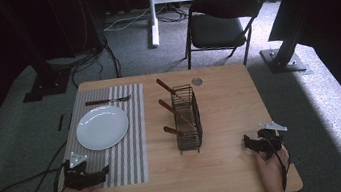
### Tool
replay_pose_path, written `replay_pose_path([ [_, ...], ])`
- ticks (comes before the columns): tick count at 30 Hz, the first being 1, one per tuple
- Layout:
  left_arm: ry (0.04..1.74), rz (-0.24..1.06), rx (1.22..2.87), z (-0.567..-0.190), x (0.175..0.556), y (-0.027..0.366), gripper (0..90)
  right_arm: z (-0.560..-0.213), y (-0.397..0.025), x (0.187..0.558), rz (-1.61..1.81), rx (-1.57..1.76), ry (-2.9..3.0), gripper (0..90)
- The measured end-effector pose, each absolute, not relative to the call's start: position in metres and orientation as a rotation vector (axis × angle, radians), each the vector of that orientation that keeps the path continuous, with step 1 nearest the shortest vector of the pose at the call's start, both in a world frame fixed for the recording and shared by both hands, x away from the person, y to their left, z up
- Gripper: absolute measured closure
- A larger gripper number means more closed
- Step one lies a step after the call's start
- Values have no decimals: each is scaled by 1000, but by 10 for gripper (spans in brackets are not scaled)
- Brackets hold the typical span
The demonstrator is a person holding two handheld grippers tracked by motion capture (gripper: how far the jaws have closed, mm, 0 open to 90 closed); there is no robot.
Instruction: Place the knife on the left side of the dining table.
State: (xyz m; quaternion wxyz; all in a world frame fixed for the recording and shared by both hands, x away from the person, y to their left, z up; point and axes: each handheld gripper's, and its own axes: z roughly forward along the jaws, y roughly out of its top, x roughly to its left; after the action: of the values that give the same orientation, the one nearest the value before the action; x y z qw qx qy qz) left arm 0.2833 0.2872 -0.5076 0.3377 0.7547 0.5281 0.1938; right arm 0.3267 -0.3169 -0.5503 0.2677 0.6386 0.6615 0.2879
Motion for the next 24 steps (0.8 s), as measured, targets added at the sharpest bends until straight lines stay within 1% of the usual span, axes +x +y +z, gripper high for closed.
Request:
replay_pose_path([
  [1, 1376, 505, 1966, -508, 283, 287, 42, -550, -317, 327, 777, 1722, 1785, 119],
  [2, 1329, 487, 1976, -502, 287, 281, 44, -550, -317, 327, 777, 1723, 1785, 118],
  [11, 1245, 465, 1984, -490, 295, 257, 45, -550, -317, 327, 777, 1722, 1785, 118],
  [19, 1085, 435, 2006, -466, 297, 217, 45, -550, -317, 327, 777, 1723, 1785, 119],
  [24, 1027, 418, 2008, -456, 298, 201, 45, -550, -317, 327, 777, 1722, 1785, 119],
])
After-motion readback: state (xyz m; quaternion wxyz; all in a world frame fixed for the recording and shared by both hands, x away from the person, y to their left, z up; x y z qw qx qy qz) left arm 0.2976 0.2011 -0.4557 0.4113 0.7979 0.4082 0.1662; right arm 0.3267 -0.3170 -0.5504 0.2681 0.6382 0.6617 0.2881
